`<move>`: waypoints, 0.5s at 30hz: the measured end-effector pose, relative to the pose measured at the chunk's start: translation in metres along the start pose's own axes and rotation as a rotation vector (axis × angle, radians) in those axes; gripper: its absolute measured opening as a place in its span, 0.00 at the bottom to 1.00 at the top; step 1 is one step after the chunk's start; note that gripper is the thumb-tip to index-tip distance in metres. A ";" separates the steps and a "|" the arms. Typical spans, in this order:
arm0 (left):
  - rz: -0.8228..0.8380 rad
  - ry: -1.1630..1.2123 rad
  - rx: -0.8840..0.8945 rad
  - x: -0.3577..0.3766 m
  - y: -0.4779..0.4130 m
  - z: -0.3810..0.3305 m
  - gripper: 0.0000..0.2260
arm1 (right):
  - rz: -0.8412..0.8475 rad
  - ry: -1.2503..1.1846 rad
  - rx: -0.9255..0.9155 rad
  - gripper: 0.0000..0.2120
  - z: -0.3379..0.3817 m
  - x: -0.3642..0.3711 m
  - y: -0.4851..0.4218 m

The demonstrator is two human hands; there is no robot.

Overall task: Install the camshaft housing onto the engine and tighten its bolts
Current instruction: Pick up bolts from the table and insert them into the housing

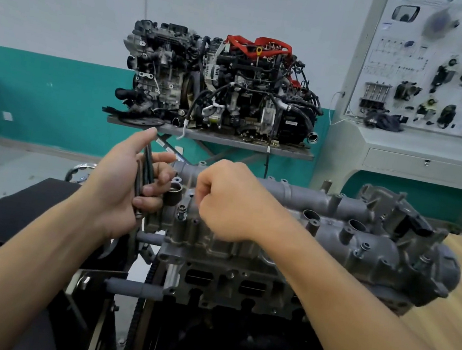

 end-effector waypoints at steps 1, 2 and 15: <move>0.000 -0.001 -0.007 0.000 0.000 -0.001 0.18 | -0.017 -0.031 0.001 0.13 -0.001 -0.001 0.000; 0.009 0.005 -0.027 0.000 0.000 -0.002 0.17 | -0.035 -0.078 -0.004 0.13 -0.002 -0.002 0.000; 0.217 0.484 -0.150 0.085 -0.057 -0.066 0.12 | -0.390 0.181 -0.485 0.15 -0.025 -0.073 -0.039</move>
Point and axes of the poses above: each hand's wrist, its own y-axis away from the middle knuckle, its own x-axis out of the palm, z = x × y, the point moved 2 cm from there along -y, towards the middle knuckle, and after that the axes turned 1 degree about -x, right-handed, at the moved point
